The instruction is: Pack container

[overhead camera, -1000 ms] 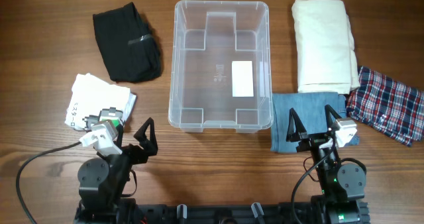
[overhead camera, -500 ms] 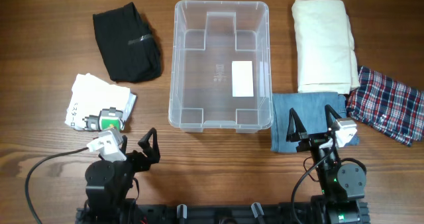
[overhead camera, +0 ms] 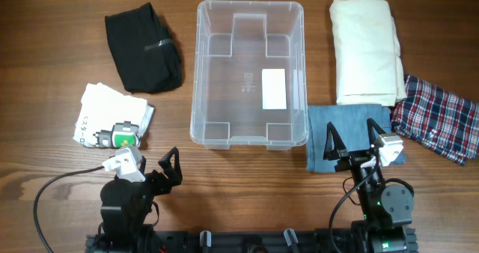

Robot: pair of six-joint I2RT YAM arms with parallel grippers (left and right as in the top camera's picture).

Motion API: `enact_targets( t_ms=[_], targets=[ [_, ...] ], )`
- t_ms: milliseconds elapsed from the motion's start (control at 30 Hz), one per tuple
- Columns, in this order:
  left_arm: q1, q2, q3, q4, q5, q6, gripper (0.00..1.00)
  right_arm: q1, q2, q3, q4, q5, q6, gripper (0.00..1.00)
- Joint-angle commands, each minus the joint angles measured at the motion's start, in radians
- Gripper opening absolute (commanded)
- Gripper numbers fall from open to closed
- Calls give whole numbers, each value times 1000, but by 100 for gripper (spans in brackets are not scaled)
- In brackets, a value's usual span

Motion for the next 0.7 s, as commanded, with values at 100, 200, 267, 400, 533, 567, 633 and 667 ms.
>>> enact_targets(
  t_ms=[100,200,267,400,533,567,633,667],
  targets=[
    [-2,-14,-5,3,5,-5,100,-5,-4,-2,3,-11,-18,100],
    [-2,-14,-5,3,5,-5,100,-5,-4,-2,3,-11,-18,99],
    [-2,-14,-5,3,5,-5,100,-5,-4,-2,3,-11,-18,100],
    [-2,-14,-5,3,5,-5,100,-5,-4,-2,3,-11,-18,100],
    [-2,-14,-5,3,5,-5,100,-5,-4,-2,4,-19,79,100],
    [-2,-14,-5,3,5,-5,100,-5,-4,-2,4,-19,132,100],
    [-2,-14,-5,3,5,-5,100,-5,-4,-2,4,-19,230,100],
    [-2,-14,-5,3,5,-5,100,-5,-4,-2,5,-19,280,100]
  ],
)
